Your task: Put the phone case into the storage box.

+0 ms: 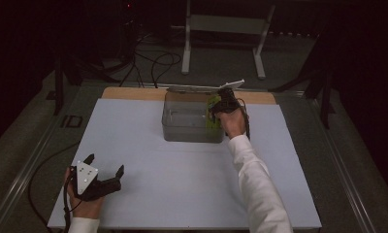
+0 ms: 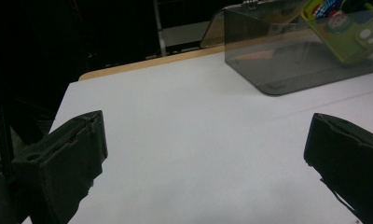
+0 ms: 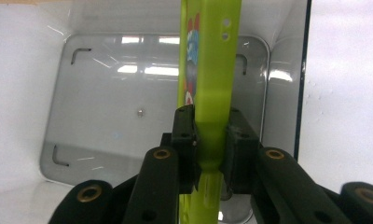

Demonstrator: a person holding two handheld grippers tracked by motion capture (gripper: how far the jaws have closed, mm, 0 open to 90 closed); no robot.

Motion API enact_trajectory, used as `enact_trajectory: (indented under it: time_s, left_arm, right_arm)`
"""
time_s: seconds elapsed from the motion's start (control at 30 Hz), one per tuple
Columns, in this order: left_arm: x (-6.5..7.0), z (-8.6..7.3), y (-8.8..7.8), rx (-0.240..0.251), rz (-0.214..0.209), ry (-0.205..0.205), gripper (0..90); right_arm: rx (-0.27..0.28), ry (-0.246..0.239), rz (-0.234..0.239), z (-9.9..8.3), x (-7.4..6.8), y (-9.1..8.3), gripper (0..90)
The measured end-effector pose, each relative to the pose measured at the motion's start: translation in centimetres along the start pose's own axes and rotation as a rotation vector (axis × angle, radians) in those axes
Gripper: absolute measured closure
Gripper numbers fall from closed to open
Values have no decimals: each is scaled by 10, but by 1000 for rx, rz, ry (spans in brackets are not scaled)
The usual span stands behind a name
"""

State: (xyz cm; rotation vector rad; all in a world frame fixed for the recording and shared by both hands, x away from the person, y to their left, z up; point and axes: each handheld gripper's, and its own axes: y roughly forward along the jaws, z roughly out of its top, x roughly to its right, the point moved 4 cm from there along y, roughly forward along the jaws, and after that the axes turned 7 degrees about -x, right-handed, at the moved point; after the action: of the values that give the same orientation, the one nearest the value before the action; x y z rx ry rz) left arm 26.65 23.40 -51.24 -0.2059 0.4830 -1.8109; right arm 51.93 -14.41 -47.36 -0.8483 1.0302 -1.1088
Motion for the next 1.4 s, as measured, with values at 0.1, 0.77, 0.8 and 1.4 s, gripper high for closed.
enact_trajectory:
  time_s: [0.1,0.77,0.8,1.4]
  left_arm:
    - [0,0,0,0,0,2,0]
    - [0,0,0,0,0,1,0]
    - [0,0,0,-1,0,1,0]
    - [0,0,1,-3,-1,3,0]
  right_arm:
    - [1,-3,-23,1,0,1,762]
    - [-9,-6,-87,6,-3,10,749]
    - [-13,-7,-97,6,-2,11,749]
    - [-20,-21,-148,8,0,15,762]
